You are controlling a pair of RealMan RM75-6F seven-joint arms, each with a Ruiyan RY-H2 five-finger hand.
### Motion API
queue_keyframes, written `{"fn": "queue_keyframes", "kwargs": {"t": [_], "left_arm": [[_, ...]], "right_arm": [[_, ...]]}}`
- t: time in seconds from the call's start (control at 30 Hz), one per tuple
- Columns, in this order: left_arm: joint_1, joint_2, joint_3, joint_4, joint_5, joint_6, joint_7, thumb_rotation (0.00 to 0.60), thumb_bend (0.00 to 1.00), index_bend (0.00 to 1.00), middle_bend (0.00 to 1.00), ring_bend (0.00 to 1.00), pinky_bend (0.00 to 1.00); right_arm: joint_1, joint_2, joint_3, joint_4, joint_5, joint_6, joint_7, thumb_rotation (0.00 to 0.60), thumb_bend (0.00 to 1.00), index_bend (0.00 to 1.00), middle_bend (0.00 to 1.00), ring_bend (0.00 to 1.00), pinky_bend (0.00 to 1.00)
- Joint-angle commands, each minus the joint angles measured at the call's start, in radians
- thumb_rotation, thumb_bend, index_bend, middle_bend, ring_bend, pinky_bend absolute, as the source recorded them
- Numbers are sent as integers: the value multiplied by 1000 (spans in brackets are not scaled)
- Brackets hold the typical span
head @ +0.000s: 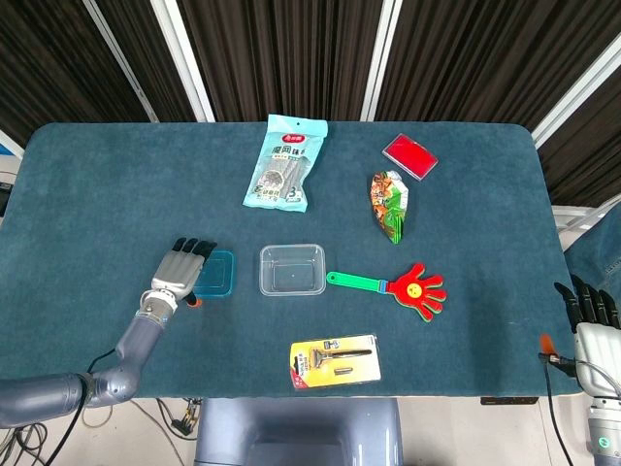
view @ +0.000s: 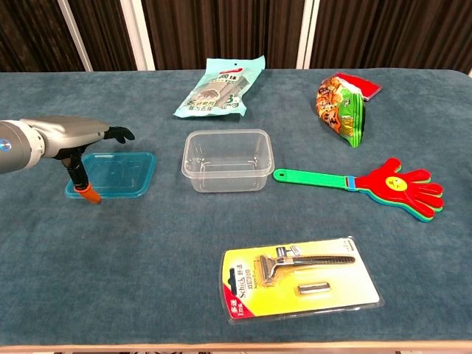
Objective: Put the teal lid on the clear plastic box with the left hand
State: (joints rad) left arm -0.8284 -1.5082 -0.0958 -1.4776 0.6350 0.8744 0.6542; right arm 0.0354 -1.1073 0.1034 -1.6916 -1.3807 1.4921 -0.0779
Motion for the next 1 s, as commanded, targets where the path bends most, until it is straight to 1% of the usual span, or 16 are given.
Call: {"fn": "queue_keyframes", "kwargs": {"t": [0.03,0.77,1.0], "left_arm": [[-6,-7,5,9,-8,-2,3,600,79,37,86,0,0],[-43,-43,25,67,-49,-2,21,600,82,39,108,0,0],[-56,-59,30,86,-69,-10,35,600,92,55,139,0,0]], "right_arm": [[0,0,1,-1,3,-1,0,600,407,119,29,27,0],[-2,3,8,-11,32,-10,-11,600,407,120,28,27,0],[-4,2,6,-11,36,-12,-10,600,407,120,28,27,0]]}}
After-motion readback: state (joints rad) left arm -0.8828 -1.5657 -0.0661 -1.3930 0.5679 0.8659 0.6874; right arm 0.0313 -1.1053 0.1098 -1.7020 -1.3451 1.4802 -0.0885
